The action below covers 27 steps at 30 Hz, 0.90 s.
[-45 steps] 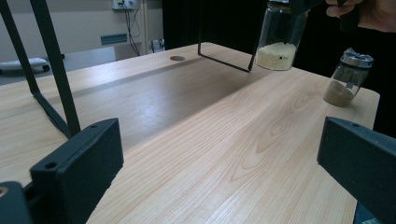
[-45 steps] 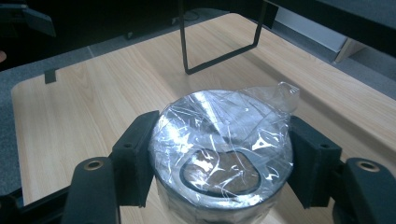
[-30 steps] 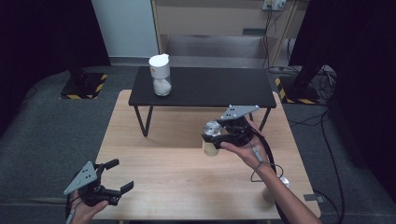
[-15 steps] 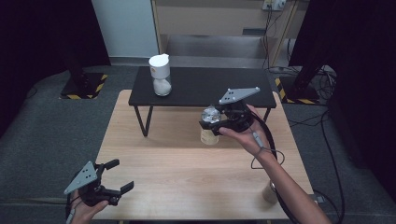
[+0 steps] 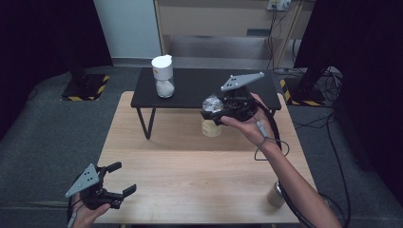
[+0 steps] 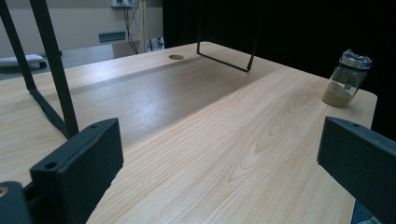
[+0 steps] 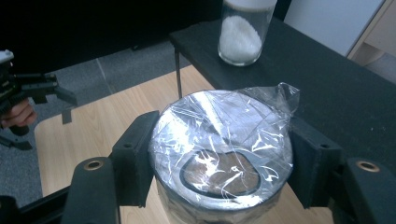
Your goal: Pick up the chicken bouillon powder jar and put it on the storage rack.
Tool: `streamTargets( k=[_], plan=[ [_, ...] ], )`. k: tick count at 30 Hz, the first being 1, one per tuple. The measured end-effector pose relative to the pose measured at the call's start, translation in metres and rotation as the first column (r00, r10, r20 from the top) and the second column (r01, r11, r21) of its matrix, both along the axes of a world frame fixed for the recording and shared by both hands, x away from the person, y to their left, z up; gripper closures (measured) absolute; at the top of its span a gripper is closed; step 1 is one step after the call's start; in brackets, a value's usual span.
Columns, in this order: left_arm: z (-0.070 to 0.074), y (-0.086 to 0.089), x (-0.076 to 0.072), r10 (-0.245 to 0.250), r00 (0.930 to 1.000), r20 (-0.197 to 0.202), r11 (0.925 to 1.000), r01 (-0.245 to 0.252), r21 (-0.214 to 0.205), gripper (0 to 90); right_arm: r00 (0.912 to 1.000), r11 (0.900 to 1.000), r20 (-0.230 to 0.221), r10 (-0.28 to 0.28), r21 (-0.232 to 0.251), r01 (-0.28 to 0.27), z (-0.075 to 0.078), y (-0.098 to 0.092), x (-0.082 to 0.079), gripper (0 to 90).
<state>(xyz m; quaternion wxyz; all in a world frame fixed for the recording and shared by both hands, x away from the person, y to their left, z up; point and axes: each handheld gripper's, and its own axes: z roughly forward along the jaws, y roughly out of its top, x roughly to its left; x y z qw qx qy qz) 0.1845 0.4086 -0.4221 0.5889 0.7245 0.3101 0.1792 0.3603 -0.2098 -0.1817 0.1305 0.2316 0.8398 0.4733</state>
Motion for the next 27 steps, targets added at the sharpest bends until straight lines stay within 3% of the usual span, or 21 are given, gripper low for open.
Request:
streamTargets(
  k=[13,27],
  plan=[
    [0.000,0.000,0.001,-0.001,1.0000,-0.003,1.0000,0.001,0.001,0.0,0.9994,0.9996,0.015,-0.030,-0.001,0.030,0.020,0.012,0.014,35.0],
    [0.000,0.000,0.001,-0.005,1.0000,-0.002,1.0000,0.005,0.008,0.0,0.9941,0.9942,0.020,-0.107,0.014,0.106,0.035,0.024,0.035,35.0]
  ],
)
